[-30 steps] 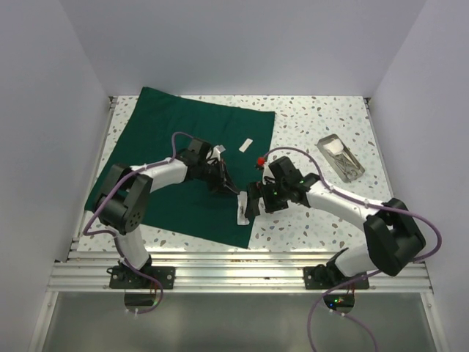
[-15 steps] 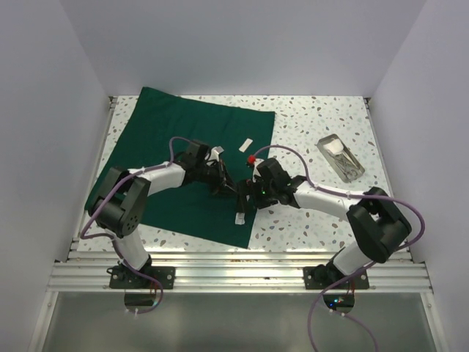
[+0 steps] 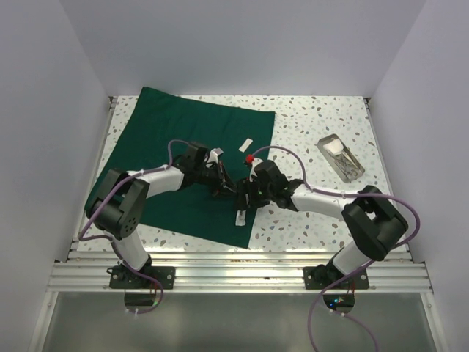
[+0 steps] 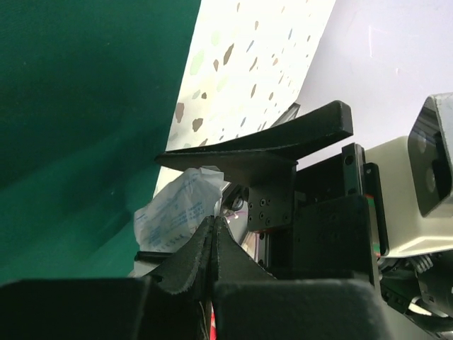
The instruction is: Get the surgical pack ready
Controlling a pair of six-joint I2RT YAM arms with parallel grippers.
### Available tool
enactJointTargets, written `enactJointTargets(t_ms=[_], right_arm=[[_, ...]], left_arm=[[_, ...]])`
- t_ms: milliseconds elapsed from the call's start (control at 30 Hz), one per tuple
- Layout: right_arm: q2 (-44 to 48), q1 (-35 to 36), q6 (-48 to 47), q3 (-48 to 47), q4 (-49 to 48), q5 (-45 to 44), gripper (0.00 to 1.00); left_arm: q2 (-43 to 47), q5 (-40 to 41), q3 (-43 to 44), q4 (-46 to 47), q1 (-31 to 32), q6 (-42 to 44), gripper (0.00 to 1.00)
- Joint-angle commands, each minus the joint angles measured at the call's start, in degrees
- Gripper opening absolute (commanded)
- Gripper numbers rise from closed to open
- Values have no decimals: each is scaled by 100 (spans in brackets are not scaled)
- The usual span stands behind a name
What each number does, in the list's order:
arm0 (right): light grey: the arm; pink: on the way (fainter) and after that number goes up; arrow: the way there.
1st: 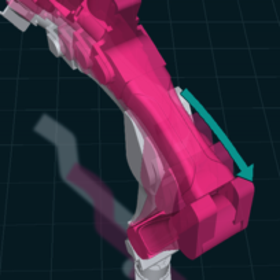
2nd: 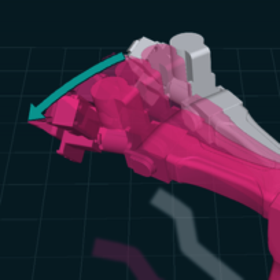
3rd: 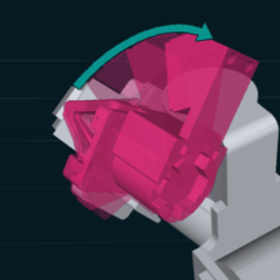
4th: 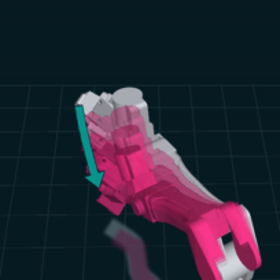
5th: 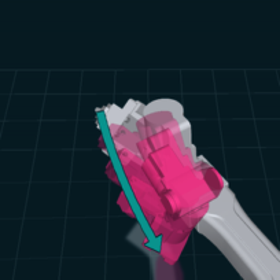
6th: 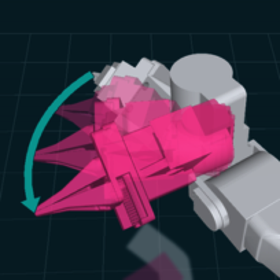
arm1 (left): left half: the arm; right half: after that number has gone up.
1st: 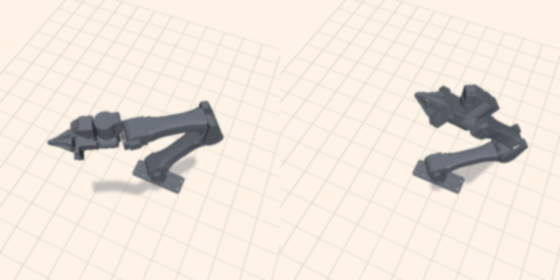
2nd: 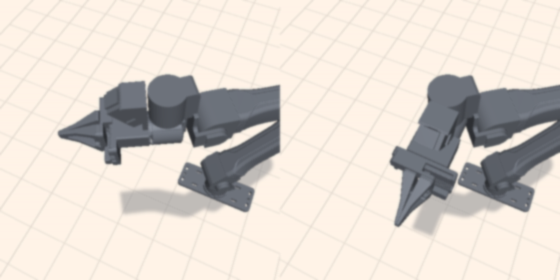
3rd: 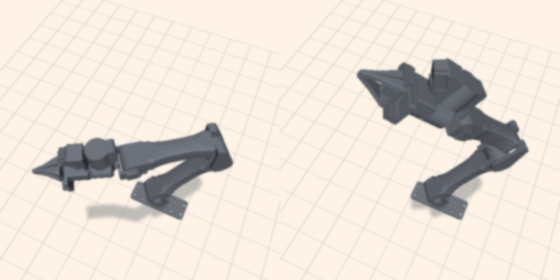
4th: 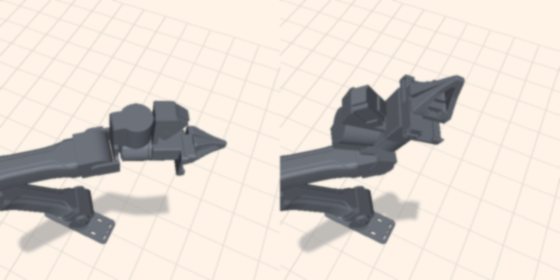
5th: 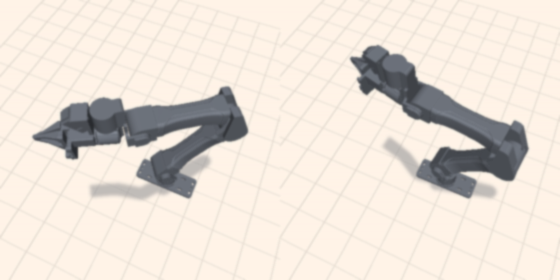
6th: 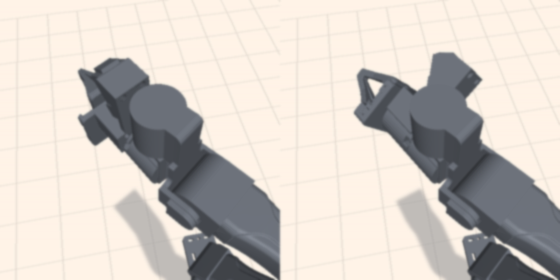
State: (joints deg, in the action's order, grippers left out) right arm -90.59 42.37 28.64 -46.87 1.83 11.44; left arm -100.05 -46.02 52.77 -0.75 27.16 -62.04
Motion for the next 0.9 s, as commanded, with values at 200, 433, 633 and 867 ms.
enactJointTargets(t_ms=[200,433,633,867], right_arm=[[366,35,282,301,-367,51,49],[481,26,10,100,150,-81,46],[454,8,-280,-217,678,-300,40],[481,-1147,-1053,-902,1723,-1029,44]], left_arm=[[223,-232,-65,269,35,-1,0],[214,-241,128,84,-123,262,27],[197,-250,408,-292,-614,683,60],[258,1041,1621,-2900,-1406,2783,69]])
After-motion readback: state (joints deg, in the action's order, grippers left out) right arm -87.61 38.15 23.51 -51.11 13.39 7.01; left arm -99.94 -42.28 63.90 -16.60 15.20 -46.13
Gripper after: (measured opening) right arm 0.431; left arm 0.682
